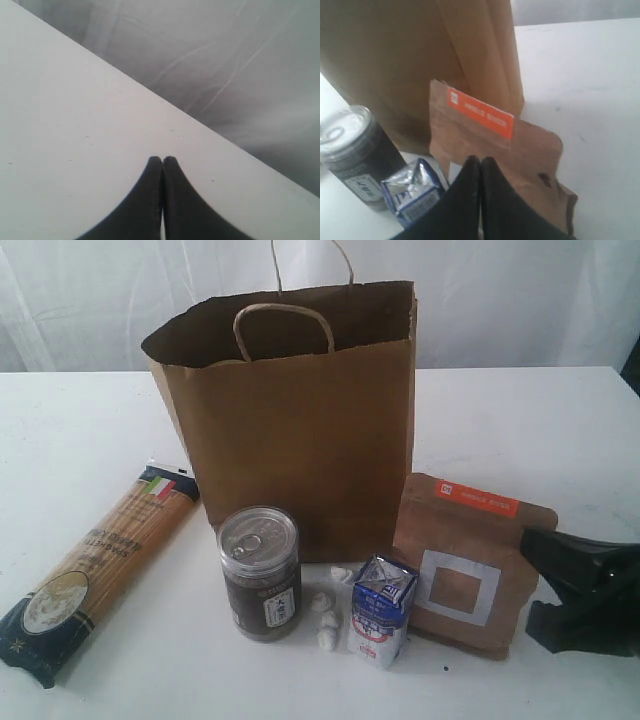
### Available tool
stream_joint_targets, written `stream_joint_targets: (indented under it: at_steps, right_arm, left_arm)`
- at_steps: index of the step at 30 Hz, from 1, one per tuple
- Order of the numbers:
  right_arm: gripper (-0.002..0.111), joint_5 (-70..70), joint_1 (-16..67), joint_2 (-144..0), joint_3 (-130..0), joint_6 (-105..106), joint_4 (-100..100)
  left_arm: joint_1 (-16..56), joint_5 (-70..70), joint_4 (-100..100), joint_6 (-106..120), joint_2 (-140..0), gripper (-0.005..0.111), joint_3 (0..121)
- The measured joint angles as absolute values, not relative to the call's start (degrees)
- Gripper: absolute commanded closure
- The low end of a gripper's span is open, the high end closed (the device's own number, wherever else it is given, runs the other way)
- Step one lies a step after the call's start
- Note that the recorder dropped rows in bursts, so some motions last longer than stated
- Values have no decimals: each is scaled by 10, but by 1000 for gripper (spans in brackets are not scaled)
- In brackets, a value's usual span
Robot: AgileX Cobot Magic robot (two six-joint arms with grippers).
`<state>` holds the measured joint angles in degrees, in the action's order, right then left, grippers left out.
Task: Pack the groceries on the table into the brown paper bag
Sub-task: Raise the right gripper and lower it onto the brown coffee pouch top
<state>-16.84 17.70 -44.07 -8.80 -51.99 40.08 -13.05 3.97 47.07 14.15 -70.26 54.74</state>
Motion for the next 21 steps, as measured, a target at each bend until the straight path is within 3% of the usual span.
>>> stream_joint_targets:
  at_steps: [6,14,21]
  right_arm:
    - [108,-213,177,-441,-114,-528,401]
    - [108,-178,177,-495,-304,-508,445]
    - [108,133,177,-630,-409,-431,578]
  left_arm:
    - [-150,40,418,166,-569,107,496]
    - [-109,41,405,224,-395,107,429]
    - [-37,41,395,272,-259,107,366]
